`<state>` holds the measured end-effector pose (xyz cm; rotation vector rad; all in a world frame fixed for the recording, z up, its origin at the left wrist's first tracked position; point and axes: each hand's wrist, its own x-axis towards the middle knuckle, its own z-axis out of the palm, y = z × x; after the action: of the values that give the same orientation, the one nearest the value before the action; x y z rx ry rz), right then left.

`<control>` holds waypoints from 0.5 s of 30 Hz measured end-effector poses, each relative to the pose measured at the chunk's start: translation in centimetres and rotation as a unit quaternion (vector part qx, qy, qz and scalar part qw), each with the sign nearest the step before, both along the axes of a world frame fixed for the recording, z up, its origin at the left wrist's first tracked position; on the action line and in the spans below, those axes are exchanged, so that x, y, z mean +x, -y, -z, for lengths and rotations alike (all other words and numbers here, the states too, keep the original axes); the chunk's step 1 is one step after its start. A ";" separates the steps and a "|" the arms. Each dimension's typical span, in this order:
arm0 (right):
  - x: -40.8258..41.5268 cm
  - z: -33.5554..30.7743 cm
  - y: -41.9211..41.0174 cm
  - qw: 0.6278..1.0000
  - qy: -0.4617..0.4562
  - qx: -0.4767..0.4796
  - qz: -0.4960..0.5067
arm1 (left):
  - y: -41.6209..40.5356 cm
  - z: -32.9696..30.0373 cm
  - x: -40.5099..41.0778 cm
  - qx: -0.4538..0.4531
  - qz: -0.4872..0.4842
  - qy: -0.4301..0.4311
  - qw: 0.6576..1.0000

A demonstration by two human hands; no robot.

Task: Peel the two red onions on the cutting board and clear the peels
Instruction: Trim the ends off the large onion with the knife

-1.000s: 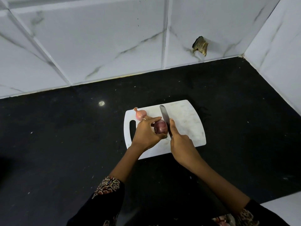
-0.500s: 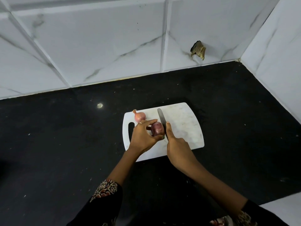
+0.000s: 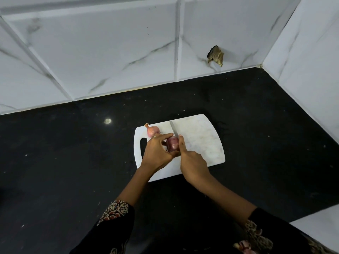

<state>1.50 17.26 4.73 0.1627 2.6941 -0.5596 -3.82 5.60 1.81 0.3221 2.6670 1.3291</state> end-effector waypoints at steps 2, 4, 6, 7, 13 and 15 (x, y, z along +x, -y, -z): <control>1.4 0.9 -0.2 1.000 -0.015 0.001 -0.003 | 0.0 0.1 0.0 0.000 -0.006 0.008 1.000; 3.2 1.9 -0.3 0.999 -0.035 0.008 -0.004 | 0.4 0.2 -0.1 0.000 -0.013 0.019 1.000; 4.4 2.7 -0.3 0.998 -0.051 0.020 -0.006 | 1.1 0.4 0.1 0.017 -0.023 0.033 0.999; 4.7 2.9 -0.3 0.998 -0.057 0.022 -0.006 | 1.6 0.5 0.2 0.026 -0.027 0.037 0.999; 3.8 2.5 -1.4 0.997 -0.055 -0.049 0.026 | 4.6 1.1 0.8 -0.015 0.002 0.035 0.999; 3.6 2.4 -2.2 0.989 -0.088 -0.104 0.049 | 4.9 1.1 1.0 -0.032 0.017 0.028 0.999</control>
<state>5.08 19.47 2.35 0.1988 2.7845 -0.9203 -2.80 0.67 0.73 0.3163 2.6401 1.2211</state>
